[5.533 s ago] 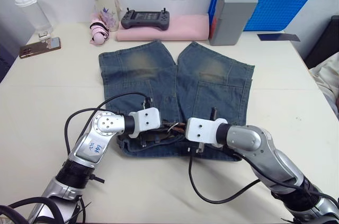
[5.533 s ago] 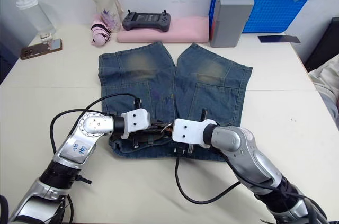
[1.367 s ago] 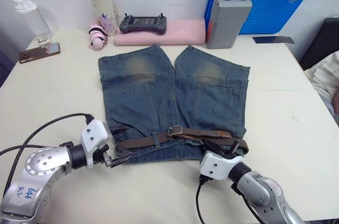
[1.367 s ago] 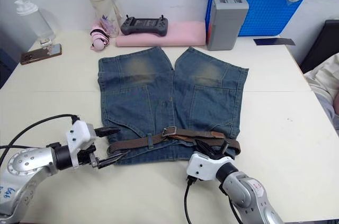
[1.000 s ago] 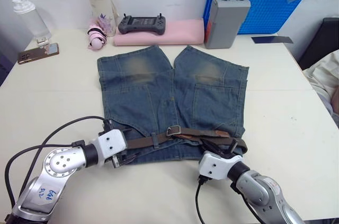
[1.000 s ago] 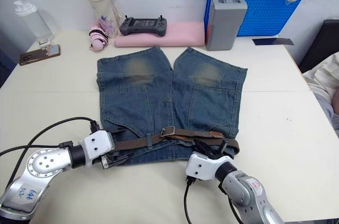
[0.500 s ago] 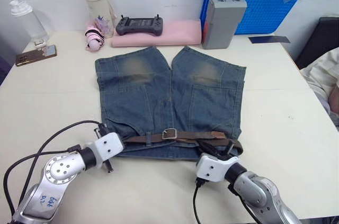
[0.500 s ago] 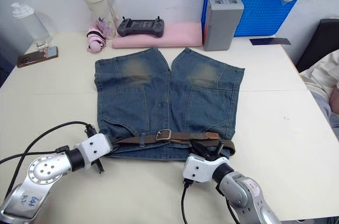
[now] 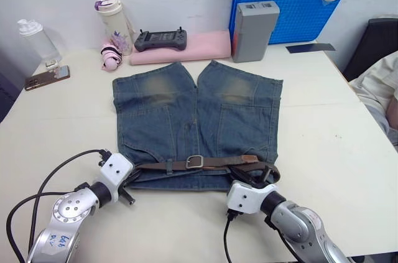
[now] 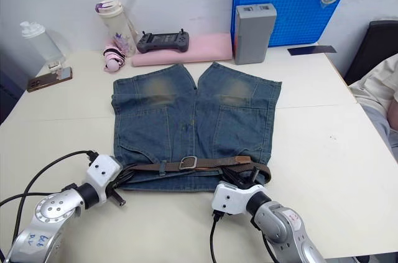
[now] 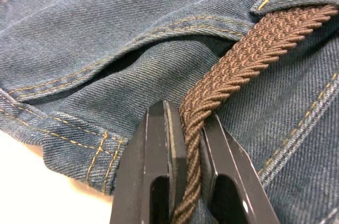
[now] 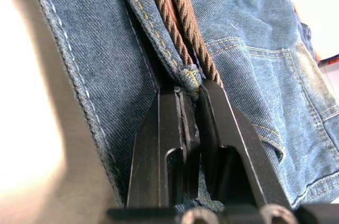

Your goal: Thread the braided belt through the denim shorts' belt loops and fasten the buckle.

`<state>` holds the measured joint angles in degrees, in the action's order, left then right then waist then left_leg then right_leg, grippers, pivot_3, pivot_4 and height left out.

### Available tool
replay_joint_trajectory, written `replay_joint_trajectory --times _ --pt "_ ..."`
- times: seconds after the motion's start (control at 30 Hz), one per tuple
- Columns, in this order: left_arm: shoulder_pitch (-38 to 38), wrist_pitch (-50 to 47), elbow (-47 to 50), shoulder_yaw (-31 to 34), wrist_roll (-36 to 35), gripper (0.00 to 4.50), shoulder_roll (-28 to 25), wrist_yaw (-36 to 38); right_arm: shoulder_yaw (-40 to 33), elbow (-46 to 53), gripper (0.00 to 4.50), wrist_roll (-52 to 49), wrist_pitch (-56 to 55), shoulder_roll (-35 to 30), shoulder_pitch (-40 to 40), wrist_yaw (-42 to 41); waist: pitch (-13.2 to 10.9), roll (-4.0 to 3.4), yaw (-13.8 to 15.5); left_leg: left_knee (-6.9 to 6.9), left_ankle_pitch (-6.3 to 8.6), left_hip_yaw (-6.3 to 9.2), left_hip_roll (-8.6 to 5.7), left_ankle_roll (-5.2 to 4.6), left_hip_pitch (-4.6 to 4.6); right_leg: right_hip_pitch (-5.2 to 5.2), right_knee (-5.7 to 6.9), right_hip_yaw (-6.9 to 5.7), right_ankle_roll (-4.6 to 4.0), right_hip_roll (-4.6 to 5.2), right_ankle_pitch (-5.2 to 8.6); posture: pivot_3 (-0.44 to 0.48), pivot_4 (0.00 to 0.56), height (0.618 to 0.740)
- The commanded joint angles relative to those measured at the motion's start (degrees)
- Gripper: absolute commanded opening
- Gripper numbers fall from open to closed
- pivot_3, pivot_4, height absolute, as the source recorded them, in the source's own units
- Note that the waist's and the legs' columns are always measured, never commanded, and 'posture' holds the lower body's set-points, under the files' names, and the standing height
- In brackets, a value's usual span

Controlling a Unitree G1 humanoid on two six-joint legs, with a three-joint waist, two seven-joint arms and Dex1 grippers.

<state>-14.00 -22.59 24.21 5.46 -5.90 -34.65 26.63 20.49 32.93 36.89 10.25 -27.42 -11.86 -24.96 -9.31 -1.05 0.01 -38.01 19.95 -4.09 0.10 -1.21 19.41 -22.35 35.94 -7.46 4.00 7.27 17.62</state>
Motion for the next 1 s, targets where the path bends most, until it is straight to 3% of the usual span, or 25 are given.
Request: replay_joint_trajectory --times 0.03,0.13,0.27,0.3,0.4,0.47,0.7,0.9,1.0 --pt "-6.31 3.75 -8.72 -4.77 8.76 0.05 -2.85 -1.27 -2.10 -0.46 0.00 0.88 3.64 0.71 0.95 -1.21 0.02 -0.04 -0.04 0.01 0.01 -0.03 0.00 0.00 -0.03 0.00 0.00 0.04 0.00 0.00 0.00 0.000 0.150 0.712" --pt "-6.61 10.62 -8.90 -6.27 11.63 0.05 -2.65 -3.42 -1.88 0.53 0.00 0.02 3.82 0.63 0.76 -3.23 0.03 -0.02 -0.03 0.02 0.06 -0.07 0.00 -0.04 -0.04 -0.02 -0.02 0.08 -0.02 0.00 0.02 0.000 0.150 0.712" --pt "-5.92 17.62 -9.40 -5.11 11.16 1.83 -2.21 -3.47 -3.55 2.97 1.73 -3.47 7.49 0.00 0.96 -8.53 0.09 0.10 0.14 0.02 0.13 -0.07 0.03 -0.13 -0.02 -0.02 -0.04 0.08 -0.04 0.01 0.03 0.000 0.150 0.712" --pt "-5.69 18.46 -9.19 -4.59 10.57 2.09 -2.42 -2.77 -4.07 3.96 2.04 -4.66 8.75 -0.46 1.44 -10.52 0.10 0.11 0.16 0.02 0.14 -0.07 0.03 -0.15 -0.02 -0.02 -0.05 0.08 -0.05 0.01 0.04 0.000 0.150 0.712" --pt "-5.02 19.54 -6.94 -2.53 6.04 3.44 -3.84 2.03 -6.78 6.81 3.49 -9.34 12.54 -2.53 3.73 -16.47 0.08 0.13 0.16 0.02 0.21 -0.07 0.04 -0.28 -0.02 -0.02 -0.08 0.07 -0.06 0.01 0.07 0.000 0.150 0.712" --pt "-4.33 18.38 -4.15 -0.39 0.38 3.47 -4.80 6.20 -8.82 8.50 4.40 -12.84 15.46 -3.77 5.98 -19.76 -0.06 0.35 0.14 0.02 0.22 -0.07 0.06 -0.40 0.01 -0.03 -0.12 0.04 -0.08 0.01 0.10 0.000 0.150 0.712" --pt "-1.60 3.22 3.27 8.13 -20.68 3.47 -12.34 20.10 -15.95 12.60 4.46 -26.61 25.09 -10.29 12.28 -30.66 -0.77 0.77 0.00 -0.16 0.21 0.15 0.05 -0.33 0.86 -0.42 -0.51 -0.26 -0.04 0.01 0.09 0.000 0.150 0.712" --pt "2.03 -6.72 4.79 14.84 -32.31 3.47 -15.67 24.12 -23.09 13.17 4.46 -39.61 35.42 -14.08 18.09 -35.76 -1.49 0.83 0.07 -0.20 0.19 0.39 0.01 -0.36 1.02 -0.31 -0.77 -0.47 0.05 0.01 0.04 0.000 0.150 0.712" --pt "3.65 -11.14 5.53 18.85 -38.45 3.47 -16.29 24.31 -29.20 13.18 4.46 -49.28 42.30 -12.84 22.66 -36.87 -1.63 0.84 0.06 -0.19 0.19 0.46 0.00 -0.36 1.01 -0.23 -0.86 -0.56 0.10 -0.02 0.01 0.000 0.150 0.712"
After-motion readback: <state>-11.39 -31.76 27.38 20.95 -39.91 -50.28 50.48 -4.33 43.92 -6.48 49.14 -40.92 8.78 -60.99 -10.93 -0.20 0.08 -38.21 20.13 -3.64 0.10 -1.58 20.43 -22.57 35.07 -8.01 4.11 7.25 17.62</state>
